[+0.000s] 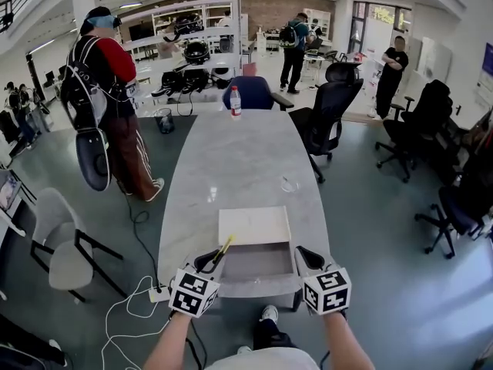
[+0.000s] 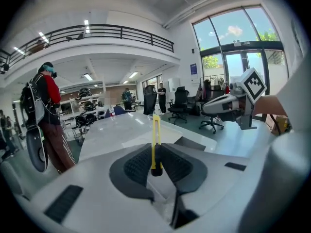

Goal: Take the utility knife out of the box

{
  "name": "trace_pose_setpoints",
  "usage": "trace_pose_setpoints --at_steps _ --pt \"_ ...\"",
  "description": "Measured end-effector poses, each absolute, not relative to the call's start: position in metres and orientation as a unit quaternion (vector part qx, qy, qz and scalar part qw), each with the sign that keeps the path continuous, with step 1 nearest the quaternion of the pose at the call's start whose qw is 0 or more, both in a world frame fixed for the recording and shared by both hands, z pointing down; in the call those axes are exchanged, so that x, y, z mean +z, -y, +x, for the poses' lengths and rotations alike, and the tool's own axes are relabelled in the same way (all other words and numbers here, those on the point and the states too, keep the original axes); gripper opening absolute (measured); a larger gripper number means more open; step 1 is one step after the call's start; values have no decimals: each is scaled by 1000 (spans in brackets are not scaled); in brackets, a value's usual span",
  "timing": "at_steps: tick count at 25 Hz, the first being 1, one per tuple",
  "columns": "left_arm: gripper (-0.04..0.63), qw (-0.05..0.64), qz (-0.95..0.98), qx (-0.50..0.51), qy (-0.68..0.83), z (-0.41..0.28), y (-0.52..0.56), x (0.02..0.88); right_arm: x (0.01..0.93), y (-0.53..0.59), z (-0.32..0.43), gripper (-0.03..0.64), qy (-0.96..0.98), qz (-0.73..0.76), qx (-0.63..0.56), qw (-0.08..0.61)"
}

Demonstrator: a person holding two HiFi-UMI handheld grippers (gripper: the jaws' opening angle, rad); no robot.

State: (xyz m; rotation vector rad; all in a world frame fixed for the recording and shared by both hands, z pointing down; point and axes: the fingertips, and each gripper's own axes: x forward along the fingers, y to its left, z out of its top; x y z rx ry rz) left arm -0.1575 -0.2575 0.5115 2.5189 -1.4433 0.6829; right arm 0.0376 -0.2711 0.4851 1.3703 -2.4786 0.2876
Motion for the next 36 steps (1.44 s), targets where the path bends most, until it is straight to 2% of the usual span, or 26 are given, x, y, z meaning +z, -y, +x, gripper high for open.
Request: trace_pose_setpoints --at_steps 13,36 --pt "61 103 823 89 552 -187 223 482 471 238 39 5 862 483 67 140" --pt "61 119 807 68 574 -197 213 480 462 228 42 5 861 489 70 118"
